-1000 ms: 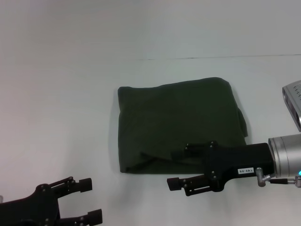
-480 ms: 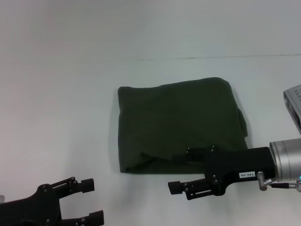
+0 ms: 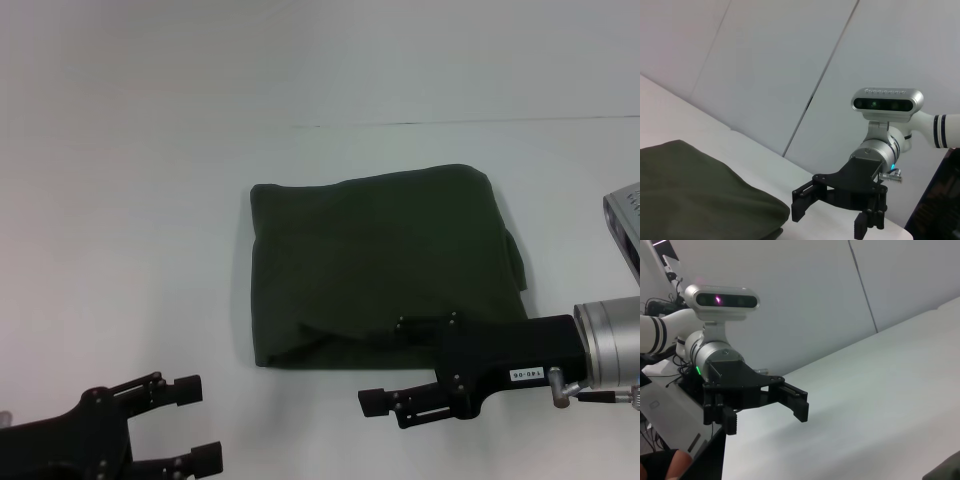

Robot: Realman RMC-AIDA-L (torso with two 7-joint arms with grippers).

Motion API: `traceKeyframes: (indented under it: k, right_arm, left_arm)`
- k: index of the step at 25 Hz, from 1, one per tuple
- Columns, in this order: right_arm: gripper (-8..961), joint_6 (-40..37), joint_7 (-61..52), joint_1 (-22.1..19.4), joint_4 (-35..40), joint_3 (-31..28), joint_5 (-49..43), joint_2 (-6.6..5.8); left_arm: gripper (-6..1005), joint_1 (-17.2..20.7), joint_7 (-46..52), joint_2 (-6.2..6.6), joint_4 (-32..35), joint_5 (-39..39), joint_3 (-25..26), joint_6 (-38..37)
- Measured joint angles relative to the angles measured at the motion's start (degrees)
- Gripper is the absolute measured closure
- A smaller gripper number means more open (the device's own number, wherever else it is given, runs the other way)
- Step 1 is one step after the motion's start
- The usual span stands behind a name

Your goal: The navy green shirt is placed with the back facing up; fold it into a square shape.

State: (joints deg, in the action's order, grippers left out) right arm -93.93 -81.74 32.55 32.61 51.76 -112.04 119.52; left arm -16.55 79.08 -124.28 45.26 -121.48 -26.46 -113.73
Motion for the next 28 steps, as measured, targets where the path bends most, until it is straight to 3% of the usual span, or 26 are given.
traceKeyframes:
  k: [28]
  right_arm:
    - [74, -0.20, -0.87, 0.61, 0.08, -0.36, 0.03, -0.18]
  left_arm:
    - [95, -1.56, 0.81, 0.37, -0.09, -0.11, 0.00, -0.61]
